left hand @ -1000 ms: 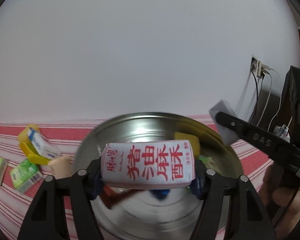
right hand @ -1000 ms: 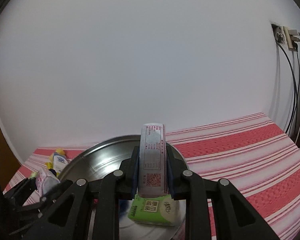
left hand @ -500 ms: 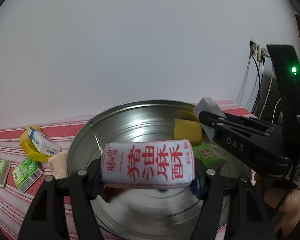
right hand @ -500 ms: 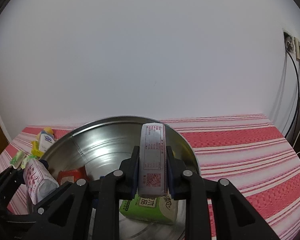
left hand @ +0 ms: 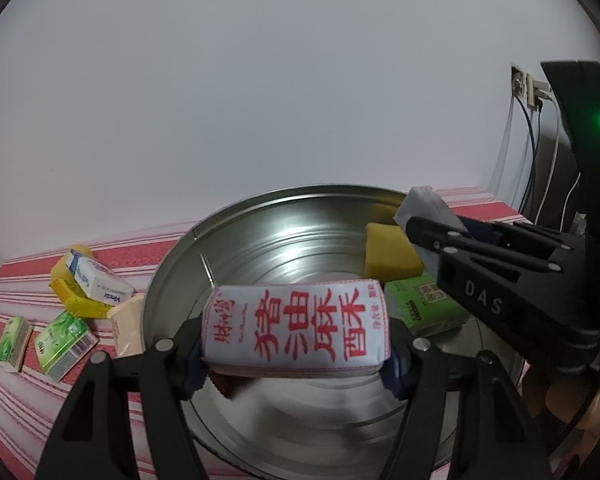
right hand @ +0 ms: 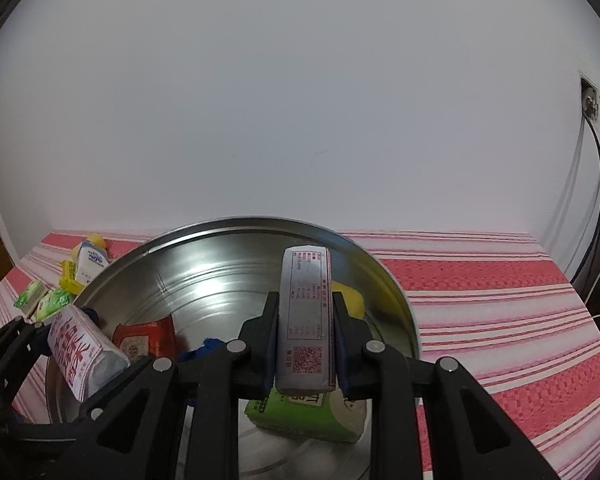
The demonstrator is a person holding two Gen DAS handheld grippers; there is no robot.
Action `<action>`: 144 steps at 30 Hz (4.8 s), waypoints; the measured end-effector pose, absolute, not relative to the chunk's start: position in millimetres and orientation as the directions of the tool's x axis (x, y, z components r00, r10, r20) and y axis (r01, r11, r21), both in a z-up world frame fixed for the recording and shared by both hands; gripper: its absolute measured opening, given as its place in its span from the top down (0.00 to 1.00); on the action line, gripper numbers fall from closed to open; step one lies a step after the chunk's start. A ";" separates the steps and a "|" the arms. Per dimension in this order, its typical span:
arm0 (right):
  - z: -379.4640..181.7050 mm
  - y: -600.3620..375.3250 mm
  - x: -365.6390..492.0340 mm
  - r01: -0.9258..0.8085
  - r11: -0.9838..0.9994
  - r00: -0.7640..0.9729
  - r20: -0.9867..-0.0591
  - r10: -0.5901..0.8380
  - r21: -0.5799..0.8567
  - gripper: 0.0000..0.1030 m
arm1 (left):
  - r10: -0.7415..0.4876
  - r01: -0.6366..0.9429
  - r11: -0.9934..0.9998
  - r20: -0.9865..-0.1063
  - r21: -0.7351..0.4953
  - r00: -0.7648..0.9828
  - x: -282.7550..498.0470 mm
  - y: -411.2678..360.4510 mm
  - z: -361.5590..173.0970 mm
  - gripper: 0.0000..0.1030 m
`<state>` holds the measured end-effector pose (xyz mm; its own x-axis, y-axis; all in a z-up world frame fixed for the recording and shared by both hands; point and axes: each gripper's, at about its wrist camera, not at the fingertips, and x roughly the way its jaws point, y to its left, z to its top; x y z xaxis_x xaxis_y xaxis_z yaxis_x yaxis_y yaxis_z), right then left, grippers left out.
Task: Organize objects
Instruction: 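Open the left gripper over the tin while the right gripper releases its white box, then move both grippers back from the tin to the green tissue packs, then grasp a green tissue pack with the left gripper while the right gripper grasps another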
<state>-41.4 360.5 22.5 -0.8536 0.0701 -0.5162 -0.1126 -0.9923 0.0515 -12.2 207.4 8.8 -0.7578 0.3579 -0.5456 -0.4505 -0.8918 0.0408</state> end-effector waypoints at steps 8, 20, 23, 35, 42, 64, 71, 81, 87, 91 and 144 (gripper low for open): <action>16.4 360.8 -46.3 -0.105 -0.993 -0.832 -0.553 0.056 0.058 0.75 | 0.329 -0.440 -0.896 -0.571 0.065 -0.752 -17.1 212.1 1.3 0.35; 25.5 378.4 -35.0 -0.191 -0.972 -0.862 -0.497 0.100 0.136 0.35 | 0.304 -0.416 -0.904 -0.532 0.102 -0.790 -7.8 210.1 6.4 0.10; 34.1 396.5 -19.4 -0.223 -0.939 -0.905 -0.414 0.100 0.261 0.35 | 0.302 -0.396 -0.915 -0.514 0.080 -0.803 -7.3 204.0 12.1 0.05; 49.3 366.6 33.7 -0.398 -0.897 -0.917 -0.093 0.387 0.194 0.26 | 0.208 -0.267 -0.960 -0.414 0.088 -0.886 -18.4 152.0 27.0 0.04; 42.4 332.7 58.8 -0.461 -0.874 -0.882 0.031 0.470 0.154 0.14 | 0.153 -0.200 -0.977 -0.413 0.074 -0.898 -32.7 116.0 23.7 0.04; 33.5 200.2 43.6 -0.290 -0.948 -0.956 -0.071 0.283 0.128 0.14 | 0.012 -0.035 -0.998 -0.441 0.046 -0.897 -81.4 -27.1 14.4 0.04; 28.8 166.8 27.3 -0.240 -0.962 -0.967 -0.119 0.225 0.134 0.14 | -0.028 0.045 -0.999 -0.500 -0.021 -0.866 -106.1 -84.3 11.7 0.04; 18.7 109.7 -0.2 -0.112 -0.983 -0.966 -0.249 0.072 0.148 0.14 | -0.152 0.218 -0.974 -0.560 -0.052 -0.815 -130.1 -156.7 6.6 0.04; 16.0 89.1 2.6 -0.007 -0.995 -0.961 -0.274 -0.022 0.103 0.14 | -0.121 0.171 -0.985 -0.604 -0.027 -0.788 -133.7 -149.8 -1.2 0.04; 12.9 91.7 -0.7 0.018 -0.992 -0.951 -0.306 -0.055 0.123 0.14 | -0.077 0.081 -0.996 -0.629 0.021 -0.774 -136.7 -127.5 -9.8 0.04; -57.3 5.4 -203.2 -0.087 -0.995 -0.632 -0.775 0.026 0.037 0.31 | -0.075 0.321 -0.917 -0.684 -0.239 -0.725 -153.4 -203.5 -21.2 0.50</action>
